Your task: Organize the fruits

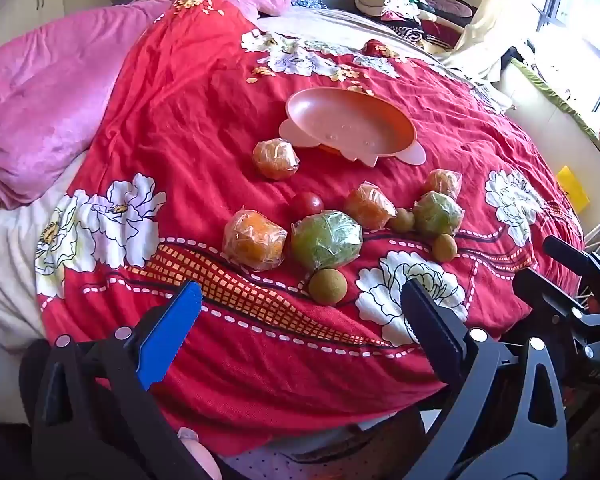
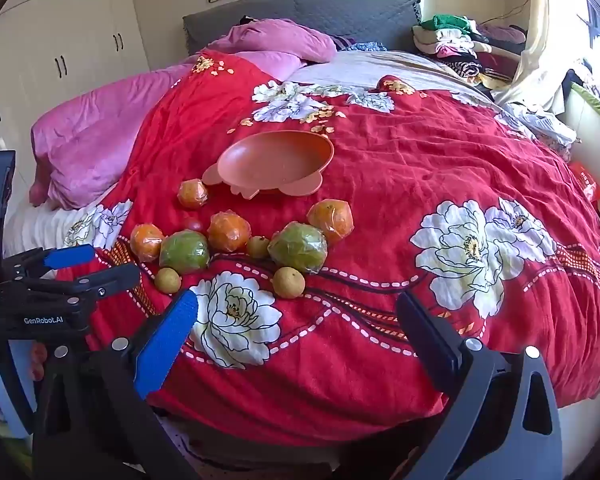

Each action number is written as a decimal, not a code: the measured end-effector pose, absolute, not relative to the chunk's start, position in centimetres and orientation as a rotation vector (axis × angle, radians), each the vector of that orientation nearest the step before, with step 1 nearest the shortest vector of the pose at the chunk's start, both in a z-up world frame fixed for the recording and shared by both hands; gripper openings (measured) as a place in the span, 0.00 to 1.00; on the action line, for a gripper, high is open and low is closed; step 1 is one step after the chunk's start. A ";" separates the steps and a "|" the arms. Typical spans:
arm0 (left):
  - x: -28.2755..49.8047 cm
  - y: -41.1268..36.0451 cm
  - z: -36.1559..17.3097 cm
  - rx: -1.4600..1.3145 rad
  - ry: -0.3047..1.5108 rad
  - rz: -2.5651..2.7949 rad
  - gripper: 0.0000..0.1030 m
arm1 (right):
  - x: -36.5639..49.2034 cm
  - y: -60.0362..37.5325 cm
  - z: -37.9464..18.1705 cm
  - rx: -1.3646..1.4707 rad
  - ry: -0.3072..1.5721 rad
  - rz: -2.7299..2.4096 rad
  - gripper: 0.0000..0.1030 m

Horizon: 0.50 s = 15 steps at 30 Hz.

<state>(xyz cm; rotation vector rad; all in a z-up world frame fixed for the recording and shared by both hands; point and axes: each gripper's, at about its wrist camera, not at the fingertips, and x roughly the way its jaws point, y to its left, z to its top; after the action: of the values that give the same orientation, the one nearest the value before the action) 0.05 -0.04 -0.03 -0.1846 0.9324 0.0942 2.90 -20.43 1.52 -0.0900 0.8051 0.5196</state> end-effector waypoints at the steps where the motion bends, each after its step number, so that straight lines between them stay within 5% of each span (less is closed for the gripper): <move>1: 0.0 0.0 0.0 -0.187 0.929 0.092 0.91 | 3.0 -20.4 1.5 -0.091 0.803 0.520 0.96; 15: -0.1 0.0 0.7 -0.192 0.914 0.076 0.91 | 2.8 -20.4 1.4 -0.093 0.796 0.515 0.96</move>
<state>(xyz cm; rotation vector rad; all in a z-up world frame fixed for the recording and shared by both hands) -0.11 0.04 0.67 -0.1922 0.9137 0.0765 2.77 -20.43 1.36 -0.0925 0.7958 0.5147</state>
